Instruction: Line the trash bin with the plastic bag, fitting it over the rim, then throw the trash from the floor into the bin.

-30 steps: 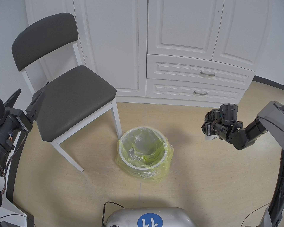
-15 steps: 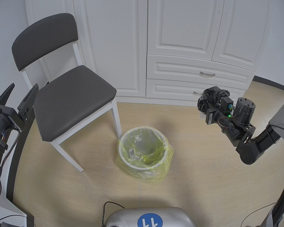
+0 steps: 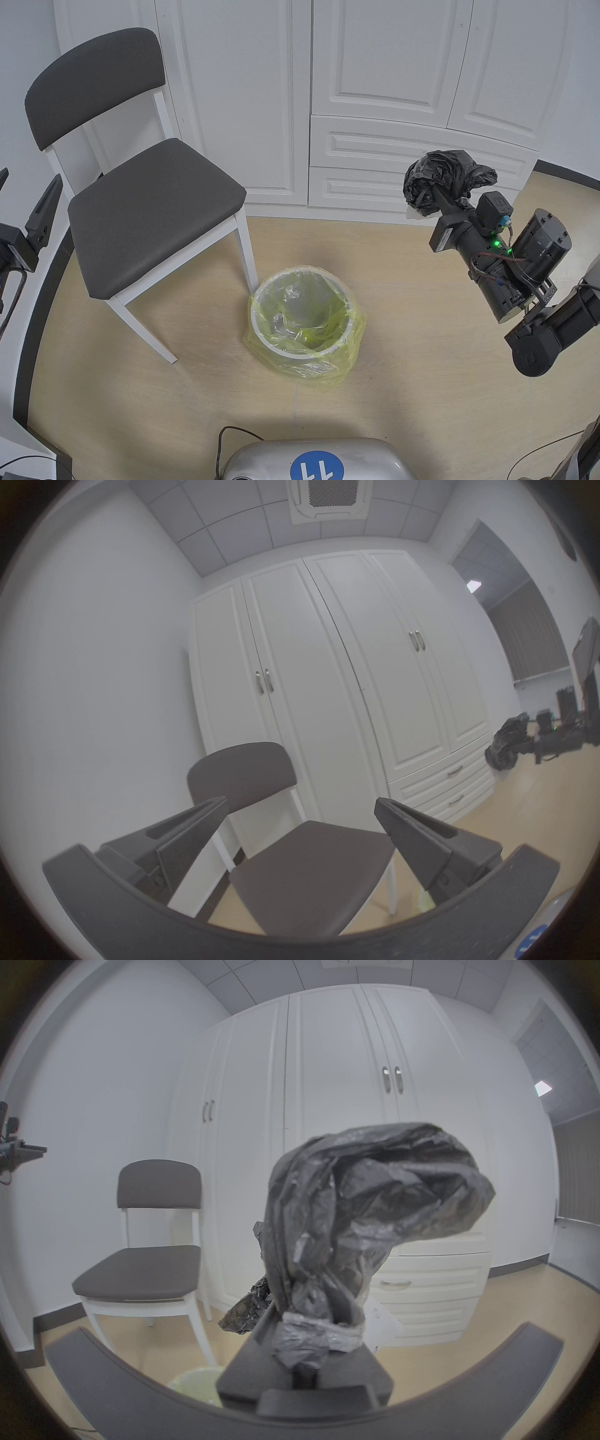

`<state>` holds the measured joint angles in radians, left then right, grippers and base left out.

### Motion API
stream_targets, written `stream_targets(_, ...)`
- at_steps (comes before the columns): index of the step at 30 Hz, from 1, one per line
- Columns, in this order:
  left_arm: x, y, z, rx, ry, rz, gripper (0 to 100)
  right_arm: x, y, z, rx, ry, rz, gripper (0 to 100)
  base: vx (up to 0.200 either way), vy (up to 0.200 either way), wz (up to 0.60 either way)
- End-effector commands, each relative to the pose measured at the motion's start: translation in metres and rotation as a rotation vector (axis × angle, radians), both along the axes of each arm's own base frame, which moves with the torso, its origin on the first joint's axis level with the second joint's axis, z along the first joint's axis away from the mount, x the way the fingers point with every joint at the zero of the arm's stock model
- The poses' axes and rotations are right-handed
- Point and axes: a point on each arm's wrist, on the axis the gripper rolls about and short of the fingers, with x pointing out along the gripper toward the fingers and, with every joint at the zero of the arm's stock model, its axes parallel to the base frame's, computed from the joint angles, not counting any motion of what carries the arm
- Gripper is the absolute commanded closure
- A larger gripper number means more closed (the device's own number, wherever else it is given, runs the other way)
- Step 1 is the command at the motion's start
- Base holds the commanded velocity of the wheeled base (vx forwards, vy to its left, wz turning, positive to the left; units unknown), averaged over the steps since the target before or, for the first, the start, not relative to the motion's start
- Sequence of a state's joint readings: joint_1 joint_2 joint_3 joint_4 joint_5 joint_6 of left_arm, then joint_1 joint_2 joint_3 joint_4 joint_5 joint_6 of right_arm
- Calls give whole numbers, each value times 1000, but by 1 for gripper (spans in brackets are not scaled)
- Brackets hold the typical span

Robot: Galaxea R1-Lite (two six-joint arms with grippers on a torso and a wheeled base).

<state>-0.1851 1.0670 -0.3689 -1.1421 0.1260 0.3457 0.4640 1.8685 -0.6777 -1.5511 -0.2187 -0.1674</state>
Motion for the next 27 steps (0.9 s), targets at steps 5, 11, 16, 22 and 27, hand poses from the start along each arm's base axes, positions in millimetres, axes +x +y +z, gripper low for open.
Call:
stream_targets(5, 0, 20, 1, 46, -9, 185, 0, -14, 37, -5, 48, 14, 136, 100, 0, 0, 0)
stream_targets(11, 4, 23, 0, 47, 3, 203, 0, -20, 67, -10, 144, 50, 254, 100, 0, 0, 0)
stream_targets(16, 18, 22, -7, 46, 56, 195, 0, -15, 84, -15, 236, 81, 322, 100, 0, 0, 0)
stream_targets(22, 36, 21, -18, 40, 123, 182, 0, -7, 96, -25, 329, 131, 374, 100, 0, 0, 0)
stream_targets(27, 44, 21, -19, 14, 99, 171, 0, -2, 108, -34, 403, 206, 415, 100, 0, 0, 0)
